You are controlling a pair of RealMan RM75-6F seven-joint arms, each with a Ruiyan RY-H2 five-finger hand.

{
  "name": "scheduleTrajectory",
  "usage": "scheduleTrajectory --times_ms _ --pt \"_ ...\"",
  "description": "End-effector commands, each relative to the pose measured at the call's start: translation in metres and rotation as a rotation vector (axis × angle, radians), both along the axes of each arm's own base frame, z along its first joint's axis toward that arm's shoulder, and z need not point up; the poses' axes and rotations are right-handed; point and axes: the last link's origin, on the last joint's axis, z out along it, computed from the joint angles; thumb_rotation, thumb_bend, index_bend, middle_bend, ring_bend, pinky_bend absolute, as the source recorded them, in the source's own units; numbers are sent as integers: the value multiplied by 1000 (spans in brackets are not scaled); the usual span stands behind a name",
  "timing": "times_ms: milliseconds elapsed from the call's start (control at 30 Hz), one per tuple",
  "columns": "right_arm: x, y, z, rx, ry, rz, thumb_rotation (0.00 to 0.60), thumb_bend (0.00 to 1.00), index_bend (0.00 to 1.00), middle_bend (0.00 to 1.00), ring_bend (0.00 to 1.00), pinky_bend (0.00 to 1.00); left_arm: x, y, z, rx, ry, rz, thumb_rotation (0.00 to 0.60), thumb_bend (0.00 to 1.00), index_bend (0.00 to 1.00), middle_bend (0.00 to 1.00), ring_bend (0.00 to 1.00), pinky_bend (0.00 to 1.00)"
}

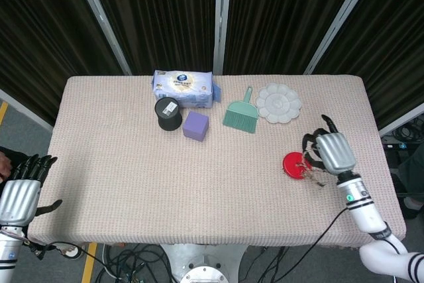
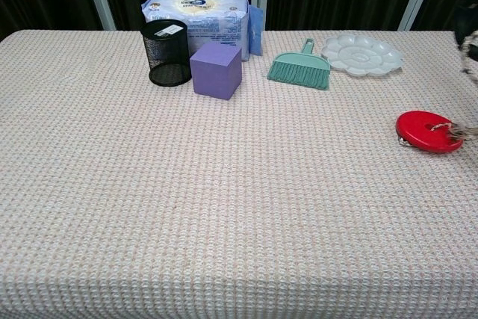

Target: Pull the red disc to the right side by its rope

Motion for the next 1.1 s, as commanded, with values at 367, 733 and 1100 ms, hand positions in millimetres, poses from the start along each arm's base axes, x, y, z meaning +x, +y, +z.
scheduleTrajectory --times_ms 367,733,1100 --pt "4 5 -14 175 257 -117 600 0 0 0 0 0 -5 -1 -1 -8 -4 6 600 0 128 101 40 134" --pt "-40 91 46 -77 182 -90 600 0 0 0 0 0 0 -1 3 15 -14 -14 600 0 129 100 40 134" --pt "-63 113 53 -110 93 -155 600 0 0 0 0 0 4 1 3 13 -11 -24 600 0 128 101 40 134"
